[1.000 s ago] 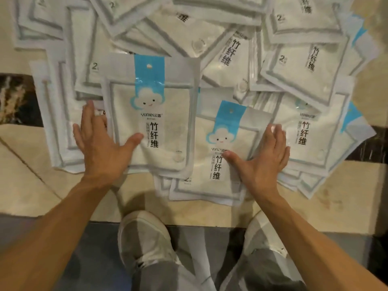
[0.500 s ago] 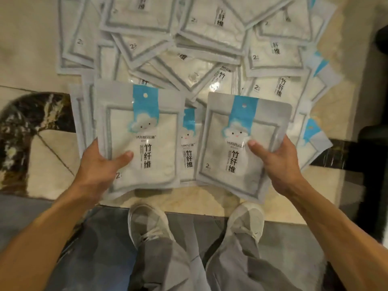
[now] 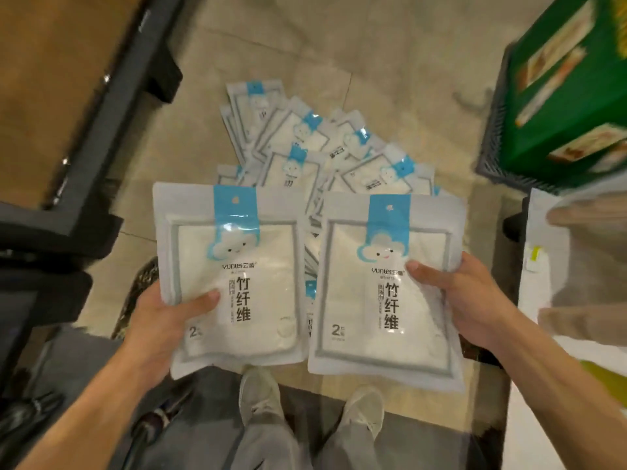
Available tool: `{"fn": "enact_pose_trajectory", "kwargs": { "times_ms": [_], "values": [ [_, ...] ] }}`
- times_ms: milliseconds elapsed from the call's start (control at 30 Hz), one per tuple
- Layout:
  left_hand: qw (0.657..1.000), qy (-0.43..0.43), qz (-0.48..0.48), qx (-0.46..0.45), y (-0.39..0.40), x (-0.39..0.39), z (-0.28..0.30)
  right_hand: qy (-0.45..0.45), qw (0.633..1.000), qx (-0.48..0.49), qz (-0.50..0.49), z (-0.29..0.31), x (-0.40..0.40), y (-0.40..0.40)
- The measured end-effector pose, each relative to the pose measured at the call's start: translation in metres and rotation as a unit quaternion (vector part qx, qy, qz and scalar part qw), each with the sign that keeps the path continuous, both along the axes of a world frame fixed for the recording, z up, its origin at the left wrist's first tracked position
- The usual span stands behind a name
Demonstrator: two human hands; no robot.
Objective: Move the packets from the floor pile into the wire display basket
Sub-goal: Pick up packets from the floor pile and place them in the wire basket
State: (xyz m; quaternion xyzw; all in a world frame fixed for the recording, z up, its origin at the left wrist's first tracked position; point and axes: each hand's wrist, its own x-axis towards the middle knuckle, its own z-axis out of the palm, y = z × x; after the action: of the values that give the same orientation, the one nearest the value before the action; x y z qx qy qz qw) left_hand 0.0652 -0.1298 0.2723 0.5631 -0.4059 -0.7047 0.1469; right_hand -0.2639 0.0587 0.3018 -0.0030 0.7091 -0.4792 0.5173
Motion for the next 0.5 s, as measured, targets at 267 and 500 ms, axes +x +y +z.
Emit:
{"fn": "enact_pose_trajectory", "kwargs": {
  "times_ms": [267, 500],
  "values": [
    [0.998, 0.051, 0.036, -0.031, -0.021, 0.030, 0.211, 0.033, 0.996, -0.049, 0.060, 0.235, 0.011, -0.064],
    [0.986, 0.087, 0.087, -0.112, -0.019, 0.105, 0.388, 0.044, 0.984, -0.119, 0.124, 0.420, 0.065, -0.096]
  ]
}}
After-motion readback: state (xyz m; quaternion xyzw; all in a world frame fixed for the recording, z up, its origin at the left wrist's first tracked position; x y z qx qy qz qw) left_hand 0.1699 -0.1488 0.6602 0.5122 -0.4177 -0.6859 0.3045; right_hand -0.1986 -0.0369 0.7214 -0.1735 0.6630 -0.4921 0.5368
